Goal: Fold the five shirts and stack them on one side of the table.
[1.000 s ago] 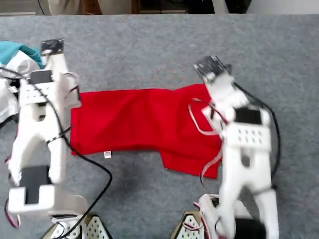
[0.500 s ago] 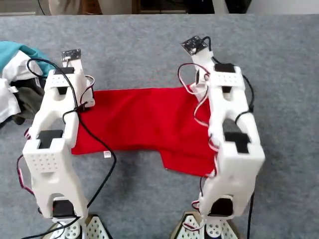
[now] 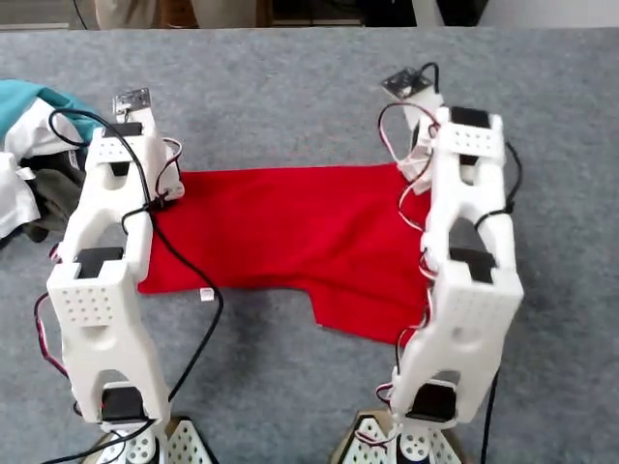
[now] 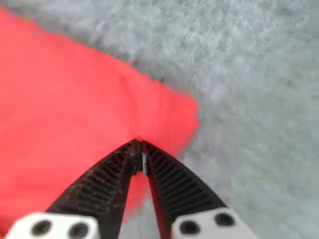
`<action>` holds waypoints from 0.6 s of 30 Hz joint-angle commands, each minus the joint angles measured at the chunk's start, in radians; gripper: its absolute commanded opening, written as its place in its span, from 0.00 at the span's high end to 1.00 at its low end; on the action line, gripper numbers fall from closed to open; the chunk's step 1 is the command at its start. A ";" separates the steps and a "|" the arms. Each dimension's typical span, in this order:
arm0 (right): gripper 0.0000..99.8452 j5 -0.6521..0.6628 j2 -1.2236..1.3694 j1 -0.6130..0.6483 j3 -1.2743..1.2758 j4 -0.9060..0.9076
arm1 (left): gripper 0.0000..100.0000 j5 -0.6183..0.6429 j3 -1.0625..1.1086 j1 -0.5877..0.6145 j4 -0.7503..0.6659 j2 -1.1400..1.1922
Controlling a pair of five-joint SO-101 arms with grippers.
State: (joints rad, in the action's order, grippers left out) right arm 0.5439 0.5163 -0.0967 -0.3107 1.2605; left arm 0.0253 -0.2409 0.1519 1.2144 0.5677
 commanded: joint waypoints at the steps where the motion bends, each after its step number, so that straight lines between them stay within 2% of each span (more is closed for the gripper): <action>1: 1.00 0.032 -0.222 0.056 0.025 0.063 | 0.98 0.002 -0.084 -0.002 0.078 -0.114; 6: 1.00 0.017 -0.506 0.134 0.378 0.046 | 0.98 -0.049 -0.049 -0.063 0.178 -0.268; 9: 1.00 -0.023 -0.693 0.213 0.699 -0.104 | 0.98 -0.060 0.055 -0.092 0.193 -0.381; 12: 1.00 -0.031 -0.809 0.291 0.955 -0.258 | 0.98 -0.061 0.201 -0.095 0.129 -0.486; 18: 1.00 -0.095 -0.740 0.305 1.007 -0.370 | 0.98 -0.061 0.471 -0.094 0.018 -0.621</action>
State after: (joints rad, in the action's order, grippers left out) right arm 0.4703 -0.2401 0.1933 0.6974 0.9413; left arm -0.0299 0.1412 0.0690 1.2697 0.0399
